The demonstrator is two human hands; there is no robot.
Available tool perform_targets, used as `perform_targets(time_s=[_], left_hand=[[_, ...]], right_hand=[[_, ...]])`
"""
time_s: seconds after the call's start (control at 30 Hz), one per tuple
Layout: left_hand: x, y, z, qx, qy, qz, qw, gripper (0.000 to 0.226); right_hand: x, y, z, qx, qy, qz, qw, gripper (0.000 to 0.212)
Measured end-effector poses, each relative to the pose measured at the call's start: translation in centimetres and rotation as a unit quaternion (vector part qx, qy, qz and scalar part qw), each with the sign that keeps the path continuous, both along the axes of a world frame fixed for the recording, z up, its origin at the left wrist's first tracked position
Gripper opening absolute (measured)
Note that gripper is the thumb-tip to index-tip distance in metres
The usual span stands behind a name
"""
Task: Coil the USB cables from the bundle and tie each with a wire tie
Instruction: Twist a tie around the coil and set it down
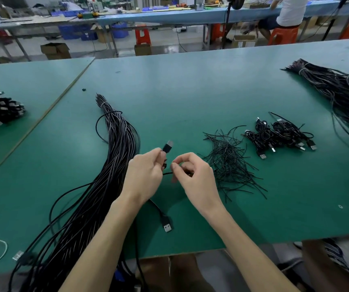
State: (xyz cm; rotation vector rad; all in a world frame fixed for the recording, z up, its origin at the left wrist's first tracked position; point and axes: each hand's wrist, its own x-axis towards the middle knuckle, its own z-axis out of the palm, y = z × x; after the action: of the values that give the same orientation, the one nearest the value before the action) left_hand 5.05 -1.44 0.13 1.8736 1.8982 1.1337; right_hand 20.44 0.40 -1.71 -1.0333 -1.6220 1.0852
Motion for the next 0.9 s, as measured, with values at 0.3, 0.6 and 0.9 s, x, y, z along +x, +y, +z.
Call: perform_targets(time_s=[0.3, 0.6, 0.9], left_hand=[[0.7, -0.3, 0.2, 0.051, 0.171, 0.001, 0.984, 0.025], [1.2, 0.4, -0.5, 0.064, -0.115, 0.029, 0.991, 0.020], [1.0, 0.2, -0.1, -0.016, -0.487, -0.073, 0.870, 0.031]], right_hand=[[0.4, 0.3, -0.3, -0.023, 0.065, -0.089, 0.994, 0.005], [0.1, 0.0, 0.0, 0.004, 0.128, -0.001, 0.992, 0.008], [-0.2, 0.0, 0.0, -0.025, 0.110, 0.067, 0.991, 0.010]])
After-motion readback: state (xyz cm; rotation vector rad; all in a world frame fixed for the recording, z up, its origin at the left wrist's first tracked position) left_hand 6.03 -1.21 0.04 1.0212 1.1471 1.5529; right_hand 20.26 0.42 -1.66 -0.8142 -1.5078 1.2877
